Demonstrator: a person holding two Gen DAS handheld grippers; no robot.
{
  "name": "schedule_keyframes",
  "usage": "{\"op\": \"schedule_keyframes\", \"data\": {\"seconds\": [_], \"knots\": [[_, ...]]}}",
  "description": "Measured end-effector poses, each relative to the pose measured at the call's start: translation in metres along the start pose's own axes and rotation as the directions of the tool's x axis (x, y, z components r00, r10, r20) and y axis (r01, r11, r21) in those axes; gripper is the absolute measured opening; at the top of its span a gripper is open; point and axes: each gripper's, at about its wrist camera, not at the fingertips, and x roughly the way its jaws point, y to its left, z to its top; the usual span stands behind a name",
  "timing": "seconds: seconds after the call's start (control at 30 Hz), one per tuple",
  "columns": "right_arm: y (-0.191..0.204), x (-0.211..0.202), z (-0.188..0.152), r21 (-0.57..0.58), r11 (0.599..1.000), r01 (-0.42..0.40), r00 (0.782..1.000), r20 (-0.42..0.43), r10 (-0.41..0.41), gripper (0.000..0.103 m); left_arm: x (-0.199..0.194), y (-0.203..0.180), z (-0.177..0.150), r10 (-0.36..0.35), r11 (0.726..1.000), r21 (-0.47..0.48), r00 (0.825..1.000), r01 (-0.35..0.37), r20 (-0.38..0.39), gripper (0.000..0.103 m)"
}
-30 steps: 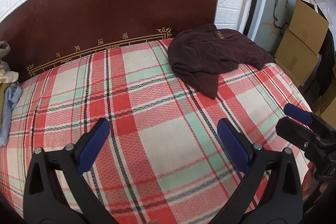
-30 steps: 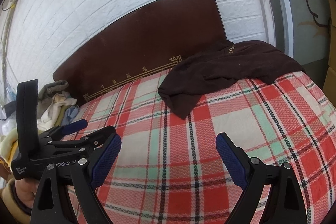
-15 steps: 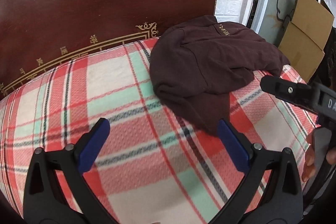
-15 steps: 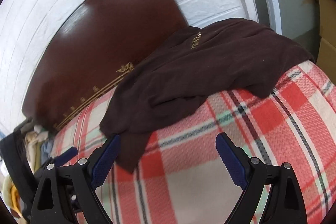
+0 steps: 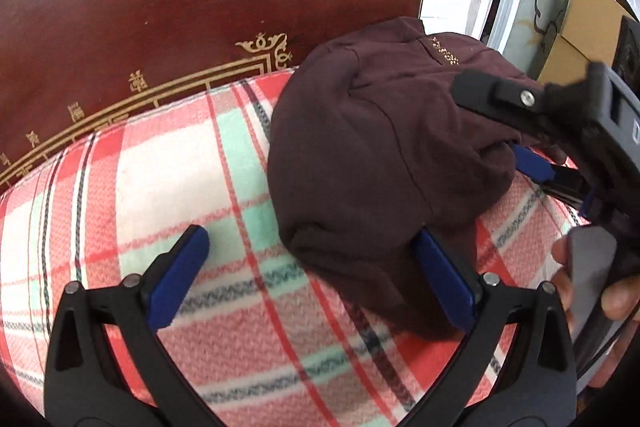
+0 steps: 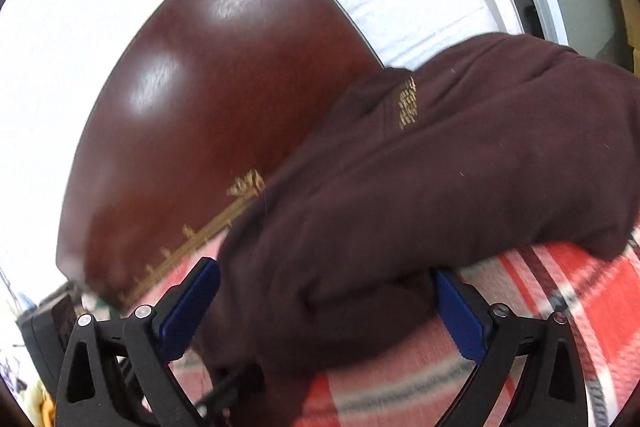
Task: Fold clothes
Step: 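Grasp the sweatshirt with the right gripper and lift it up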
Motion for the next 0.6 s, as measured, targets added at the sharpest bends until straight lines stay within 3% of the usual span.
{"op": "schedule_keyframes", "data": {"seconds": [0.13, 0.17, 0.2, 0.23, 0.27, 0.3, 0.33, 0.43, 0.53, 0.6], "knots": [[0.0, 0.007, 0.012, 0.072, 0.996, -0.047, 0.999, 0.011, 0.046, 0.102, 0.004, 0.0, 0.005, -0.01, 1.0, 0.009, 1.0, 0.01, 0.012, 0.102], [0.0, 0.01, 0.015, 0.082, 0.995, -0.051, 0.999, 0.005, 0.051, 0.1, 0.004, 0.0, 0.006, -0.012, 1.0, 0.014, 1.0, 0.012, 0.016, 0.097], [-0.001, 0.013, 0.018, 0.097, 0.994, -0.058, 0.998, -0.004, 0.059, 0.089, 0.003, -0.002, 0.007, -0.022, 0.999, 0.024, 1.0, 0.021, 0.018, 0.09], [-0.006, 0.016, 0.021, 0.132, 0.989, -0.067, 0.997, -0.022, 0.071, 0.069, 0.002, -0.004, 0.007, -0.032, 0.999, 0.037, 0.999, 0.031, 0.021, 0.086], [-0.011, 0.019, 0.023, 0.167, 0.983, -0.075, 0.996, -0.039, 0.083, 0.057, 0.0, -0.006, 0.007, -0.039, 0.998, 0.05, 0.999, 0.038, 0.026, 0.079], [-0.017, 0.023, 0.026, 0.204, 0.975, -0.084, 0.994, -0.055, 0.098, 0.03, -0.001, -0.008, 0.008, -0.049, 0.997, 0.06, 0.999, 0.047, 0.024, 0.072], [-0.026, 0.025, 0.027, 0.248, 0.963, -0.102, 0.99, -0.07, 0.123, 0.022, -0.002, -0.008, 0.008, -0.066, 0.996, 0.062, 0.998, 0.065, 0.018, 0.068], [-0.028, 0.009, 0.033, 0.229, 0.957, -0.176, 0.98, -0.053, 0.193, 0.016, -0.009, -0.004, 0.01, -0.116, 0.993, 0.035, 0.993, 0.116, 0.012, 0.056], [-0.009, -0.033, 0.049, 0.11, 0.956, -0.273, 0.962, 0.022, 0.272, 0.015, -0.028, 0.003, 0.012, -0.18, 0.984, -0.008, 0.983, 0.18, 0.049, 0.055], [0.002, -0.065, 0.064, 0.056, 0.949, -0.311, 0.949, 0.067, 0.308, 0.015, -0.048, 0.005, 0.014, -0.236, 0.971, -0.02, 0.967, 0.24, 0.099, 0.055]]}}
